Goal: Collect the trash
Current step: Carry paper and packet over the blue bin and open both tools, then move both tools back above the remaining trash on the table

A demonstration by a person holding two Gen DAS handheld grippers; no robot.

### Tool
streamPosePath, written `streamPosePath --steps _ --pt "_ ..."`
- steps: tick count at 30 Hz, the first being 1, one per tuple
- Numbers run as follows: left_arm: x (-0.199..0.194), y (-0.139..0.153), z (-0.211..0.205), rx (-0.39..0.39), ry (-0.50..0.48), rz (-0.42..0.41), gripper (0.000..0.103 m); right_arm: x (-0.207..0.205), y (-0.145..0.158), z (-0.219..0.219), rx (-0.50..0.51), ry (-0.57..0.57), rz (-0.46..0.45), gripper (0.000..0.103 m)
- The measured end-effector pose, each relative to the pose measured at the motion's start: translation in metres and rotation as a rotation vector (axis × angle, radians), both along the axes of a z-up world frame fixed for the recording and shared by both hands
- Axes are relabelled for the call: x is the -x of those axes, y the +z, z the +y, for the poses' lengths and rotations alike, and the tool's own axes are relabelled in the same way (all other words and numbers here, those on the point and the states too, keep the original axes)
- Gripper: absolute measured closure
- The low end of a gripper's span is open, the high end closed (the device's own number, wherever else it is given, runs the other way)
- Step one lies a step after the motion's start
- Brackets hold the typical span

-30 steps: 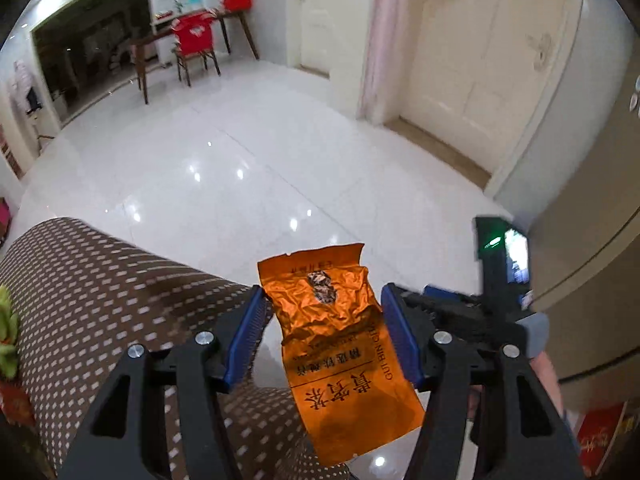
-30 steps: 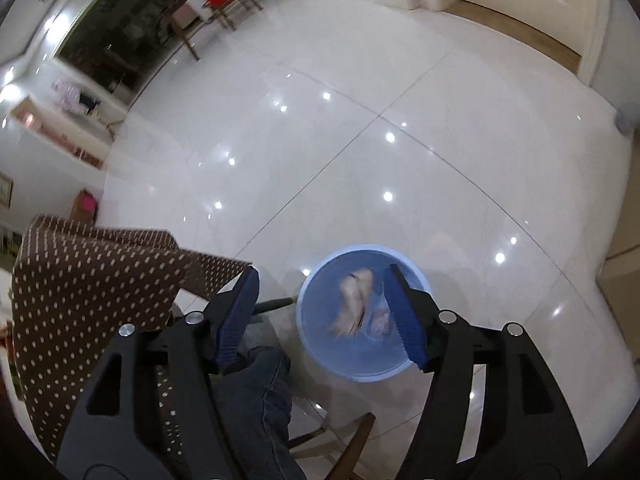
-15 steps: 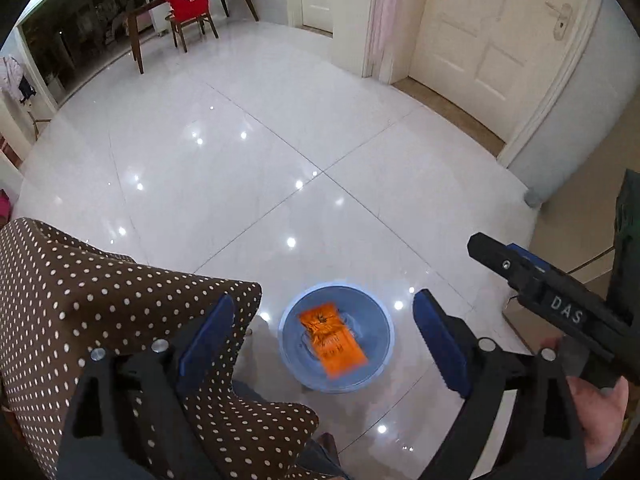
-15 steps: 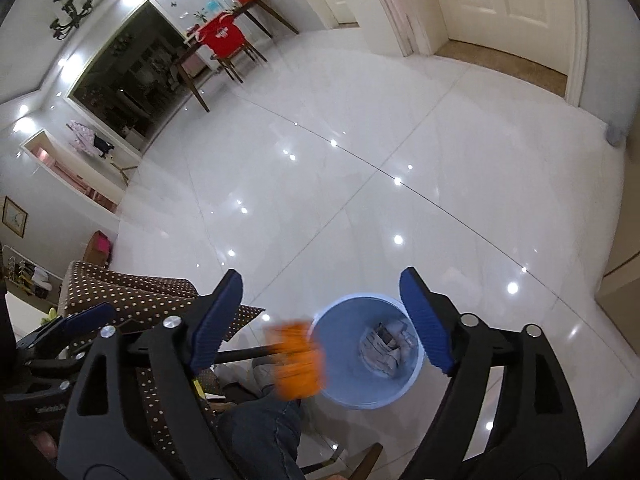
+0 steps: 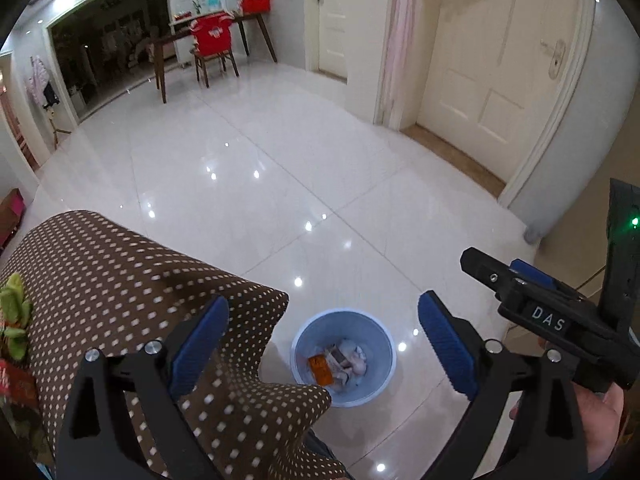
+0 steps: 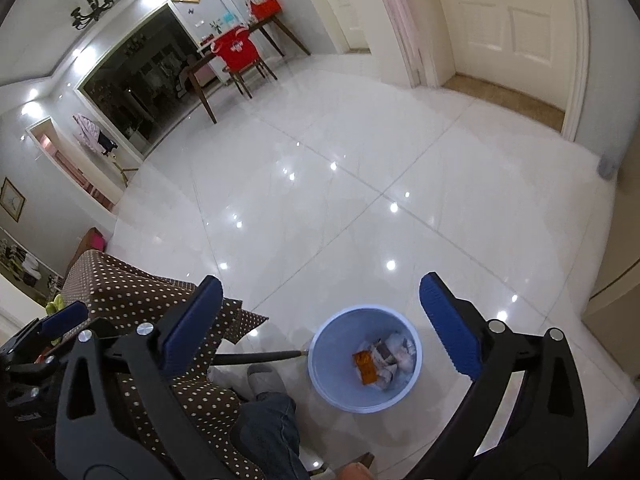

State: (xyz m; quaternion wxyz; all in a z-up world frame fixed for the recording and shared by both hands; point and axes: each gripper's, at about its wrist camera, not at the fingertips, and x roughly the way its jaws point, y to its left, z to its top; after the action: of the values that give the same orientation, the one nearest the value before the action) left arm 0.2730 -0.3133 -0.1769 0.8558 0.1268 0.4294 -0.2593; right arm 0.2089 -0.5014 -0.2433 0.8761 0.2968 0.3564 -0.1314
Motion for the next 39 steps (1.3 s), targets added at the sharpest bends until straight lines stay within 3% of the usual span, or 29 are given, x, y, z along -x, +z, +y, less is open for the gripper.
streamPosePath --steps 10,14,20,26,39 --pt "0.046 0.033 0.048 0.081 0.03 -0.098 0.008 0.013 0.052 0.046 0.121 0.051 -0.115 0.006" --pt "0.062 0.047 0.074 0.1 0.064 -0.151 0.008 0.019 0.07 0.068 0.116 0.094 -0.137 0.006" --pt "0.088 0.063 0.108 0.093 0.101 -0.241 0.008 0.025 0.097 0.109 0.171 0.17 -0.163 0.006" --pt "0.102 0.075 0.151 0.1 0.158 -0.279 0.008 0.023 0.117 0.151 0.177 0.26 -0.207 0.006" --pt "0.111 0.07 0.286 0.126 0.404 -0.28 0.008 -0.002 0.109 0.277 0.198 0.517 -0.197 0.006"
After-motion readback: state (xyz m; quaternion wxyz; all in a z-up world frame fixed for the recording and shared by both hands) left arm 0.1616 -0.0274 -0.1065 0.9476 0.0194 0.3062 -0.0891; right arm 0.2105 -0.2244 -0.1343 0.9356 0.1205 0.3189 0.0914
